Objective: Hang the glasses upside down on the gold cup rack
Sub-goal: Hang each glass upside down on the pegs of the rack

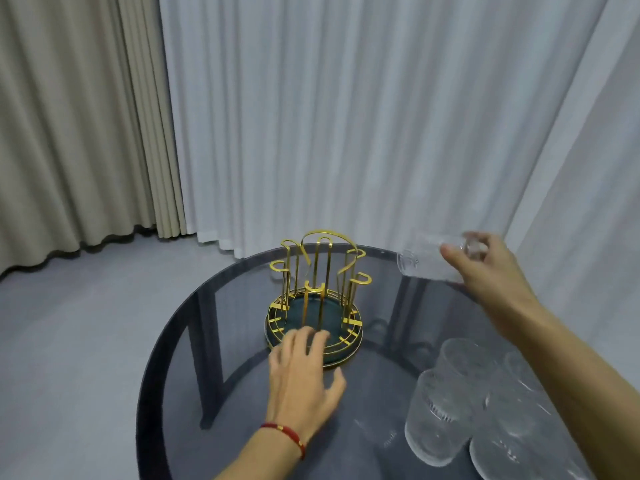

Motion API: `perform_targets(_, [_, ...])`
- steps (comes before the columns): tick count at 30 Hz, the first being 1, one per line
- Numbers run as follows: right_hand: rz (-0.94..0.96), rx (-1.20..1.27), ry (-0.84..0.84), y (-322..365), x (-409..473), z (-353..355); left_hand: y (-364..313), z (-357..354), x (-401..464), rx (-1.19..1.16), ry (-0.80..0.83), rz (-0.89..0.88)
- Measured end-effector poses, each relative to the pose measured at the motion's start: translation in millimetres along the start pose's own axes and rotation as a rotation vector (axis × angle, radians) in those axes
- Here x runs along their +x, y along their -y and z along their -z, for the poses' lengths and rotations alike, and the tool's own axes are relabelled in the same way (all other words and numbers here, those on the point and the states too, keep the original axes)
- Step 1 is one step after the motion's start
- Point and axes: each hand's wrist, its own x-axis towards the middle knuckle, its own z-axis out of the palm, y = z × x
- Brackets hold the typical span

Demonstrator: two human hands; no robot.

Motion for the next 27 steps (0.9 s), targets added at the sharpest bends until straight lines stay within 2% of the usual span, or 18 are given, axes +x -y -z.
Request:
perform_targets(2, [0.082, -0.043, 0.012, 21, 27, -16, 3, -7, -2, 0.106, 0.073, 0.069])
perform_targets(5, [0.191, -0.094, 0.101, 53, 67, -50, 4, -13, -2, 0.114, 0.056, 0.107])
perform_targets(9, [0.204, -0.260, 0.222, 72, 105, -100, 9, -15, 4, 0.111, 0.137, 0.174])
perform_targets(13, [0.177, -0.328, 0.382, 67, 125, -132, 8, -23, 8, 0.160, 0.170, 0.188])
perform_targets(17, [0.300, -0.426, 0.511, 52, 129, -151, 11, -30, 11, 0.172, 0.140, 0.163])
perform_targets(21, [0.321, -0.444, 0.685, 45, 132, -159, 11, -33, 13, 0.148, 0.167, 0.176])
perform_targets(27, [0.326, -0.478, 0.789, 34, 136, -164, 11, -35, 12, 0.154, 0.145, 0.185])
